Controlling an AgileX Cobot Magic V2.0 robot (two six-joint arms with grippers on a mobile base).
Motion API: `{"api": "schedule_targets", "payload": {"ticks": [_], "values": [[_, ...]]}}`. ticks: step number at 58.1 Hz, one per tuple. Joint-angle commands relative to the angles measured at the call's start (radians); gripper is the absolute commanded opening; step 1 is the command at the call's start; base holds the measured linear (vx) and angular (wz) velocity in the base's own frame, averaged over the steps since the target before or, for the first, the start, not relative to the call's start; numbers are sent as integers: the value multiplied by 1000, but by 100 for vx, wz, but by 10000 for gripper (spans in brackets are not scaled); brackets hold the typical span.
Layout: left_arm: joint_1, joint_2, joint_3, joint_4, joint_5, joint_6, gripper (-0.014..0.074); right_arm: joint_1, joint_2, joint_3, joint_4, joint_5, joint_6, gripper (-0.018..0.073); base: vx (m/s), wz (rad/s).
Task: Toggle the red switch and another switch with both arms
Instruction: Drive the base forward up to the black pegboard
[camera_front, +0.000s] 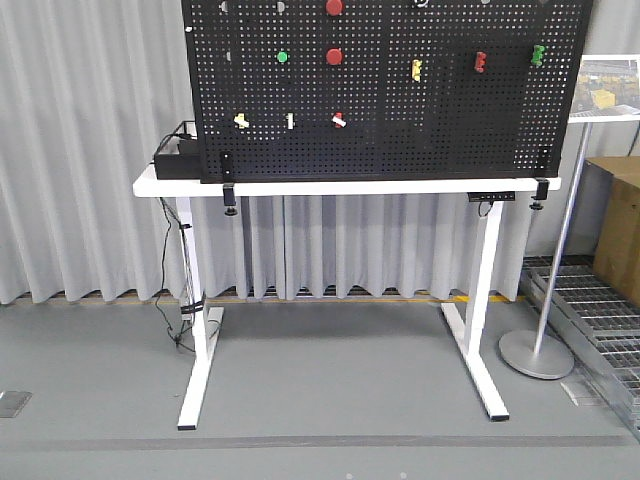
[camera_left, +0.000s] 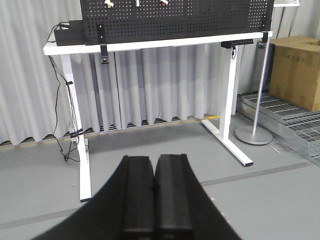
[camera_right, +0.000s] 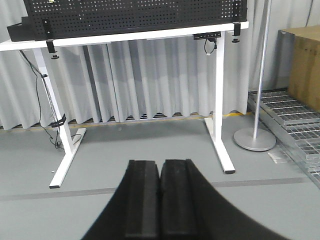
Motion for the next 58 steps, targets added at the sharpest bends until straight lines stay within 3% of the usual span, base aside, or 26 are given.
{"api": "schedule_targets", "payload": {"ticks": [1, 58], "values": [[3, -19, 20, -3, -87, -10, 3, -6, -10, 5, -11, -75, 1, -6, 0, 0], [3, -19, 20, -3, -87, -10, 3, -6, -10, 5, -11, -75, 1, -6, 2, 1]]}}
